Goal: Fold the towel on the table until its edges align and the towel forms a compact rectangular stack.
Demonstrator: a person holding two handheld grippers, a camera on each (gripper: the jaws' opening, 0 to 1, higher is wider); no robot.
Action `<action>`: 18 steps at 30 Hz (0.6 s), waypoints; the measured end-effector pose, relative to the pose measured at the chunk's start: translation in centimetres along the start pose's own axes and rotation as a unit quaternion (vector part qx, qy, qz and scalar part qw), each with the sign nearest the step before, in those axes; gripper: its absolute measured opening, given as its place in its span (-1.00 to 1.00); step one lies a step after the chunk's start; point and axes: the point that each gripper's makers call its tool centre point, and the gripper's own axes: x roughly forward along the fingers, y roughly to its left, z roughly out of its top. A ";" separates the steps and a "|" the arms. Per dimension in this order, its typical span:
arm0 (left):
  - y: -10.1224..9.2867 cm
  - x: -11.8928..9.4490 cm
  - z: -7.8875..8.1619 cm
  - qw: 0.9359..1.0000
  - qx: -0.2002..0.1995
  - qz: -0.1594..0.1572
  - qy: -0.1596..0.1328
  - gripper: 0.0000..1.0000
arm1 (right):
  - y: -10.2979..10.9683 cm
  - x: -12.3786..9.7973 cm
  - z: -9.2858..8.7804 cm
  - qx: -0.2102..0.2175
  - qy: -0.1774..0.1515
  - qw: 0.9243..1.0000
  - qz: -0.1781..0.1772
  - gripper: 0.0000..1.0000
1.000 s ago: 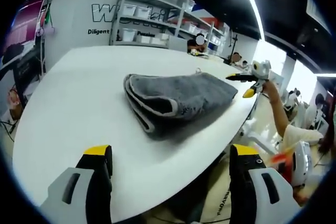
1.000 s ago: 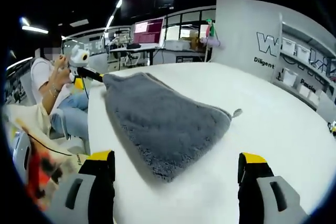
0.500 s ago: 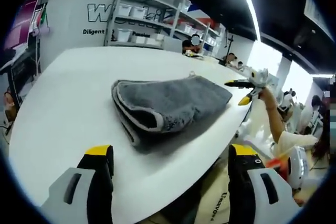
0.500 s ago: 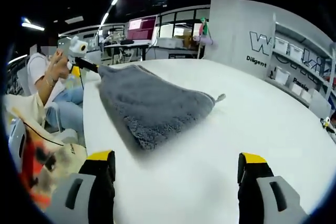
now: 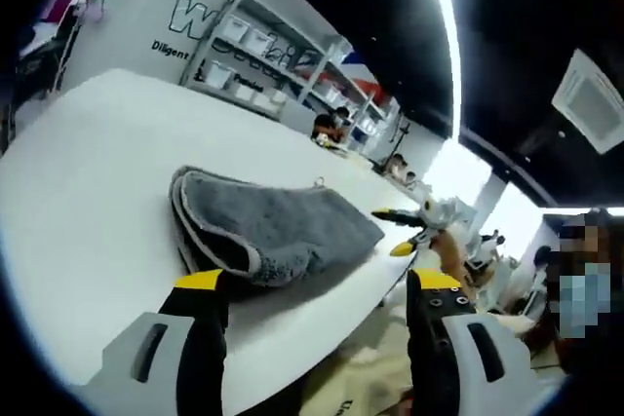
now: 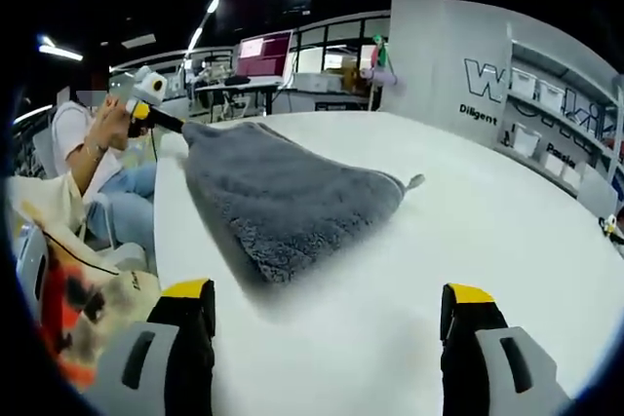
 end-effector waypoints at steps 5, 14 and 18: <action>0.9 0.4 -0.2 0.999 -0.032 -0.001 0.003 0.34 | 0.0 0.1 0.1 0.002 -0.004 1.000 0.002 0.95; 3.8 2.0 -0.4 0.998 -0.051 0.047 -0.001 0.19 | 0.3 0.4 0.2 0.001 -0.002 1.000 0.007 0.95; 4.8 3.0 0.7 0.995 -0.077 0.049 -0.029 -0.08 | 0.5 0.5 0.2 0.003 -0.003 1.000 0.010 0.94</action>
